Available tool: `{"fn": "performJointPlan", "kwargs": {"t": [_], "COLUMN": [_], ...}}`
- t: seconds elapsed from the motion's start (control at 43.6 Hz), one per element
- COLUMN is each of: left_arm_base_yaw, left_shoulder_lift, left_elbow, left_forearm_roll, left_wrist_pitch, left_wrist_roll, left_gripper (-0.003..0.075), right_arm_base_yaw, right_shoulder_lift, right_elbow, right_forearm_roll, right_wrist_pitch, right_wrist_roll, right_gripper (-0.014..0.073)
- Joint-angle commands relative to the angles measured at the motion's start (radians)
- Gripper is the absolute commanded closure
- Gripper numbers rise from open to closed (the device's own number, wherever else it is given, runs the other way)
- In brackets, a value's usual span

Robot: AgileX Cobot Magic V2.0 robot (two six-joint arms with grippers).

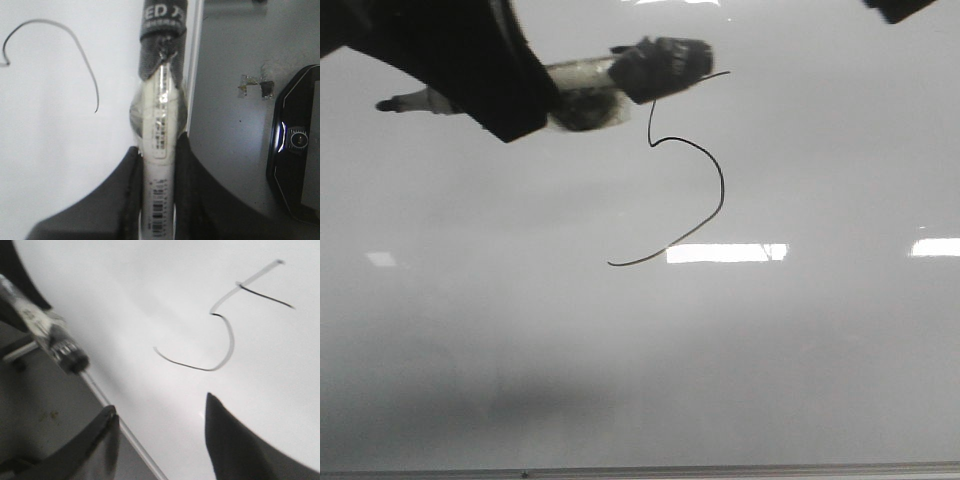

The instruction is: Write number 5 on whiteboard

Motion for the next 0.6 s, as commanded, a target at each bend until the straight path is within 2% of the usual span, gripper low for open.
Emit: {"fn": "performJointPlan", "kwargs": {"t": [0.0,0.115,0.229,0.436,0.573], "left_arm_base_yaw": [0.081,0.207,0.351,0.61,0.718], "left_shoulder_lift": [-0.063,-0.119,-0.2,-0.341,-0.407], "left_elbow": [0.004,0.065,0.152,0.329,0.407], "left_forearm_roll": [-0.056,-0.163,-0.254,-0.334,-0.337], "left_wrist_pitch": [-0.074,-0.137,-0.216,-0.322,-0.338], "left_wrist_roll": [-0.064,-0.112,-0.159,-0.161,-0.161], "left_gripper": [0.072,0.0721,0.0722,0.0724,0.0741], "right_arm_base_yaw": [-0.113,-0.241,-0.315,-0.33,-0.33], "right_shoulder_lift": [-0.075,-0.184,-0.295,-0.442,-0.481], "right_elbow": [0.039,0.149,0.25,0.355,0.369], "right_forearm_roll": [0.01,0.01,0.01,0.01,0.01], "right_wrist_pitch": [-0.105,-0.176,-0.234,-0.297,-0.306], "right_wrist_roll": [0.136,0.247,0.258,0.258,0.258], "right_gripper": [0.0257,0.0348,0.0457,0.0666,0.0662]}}
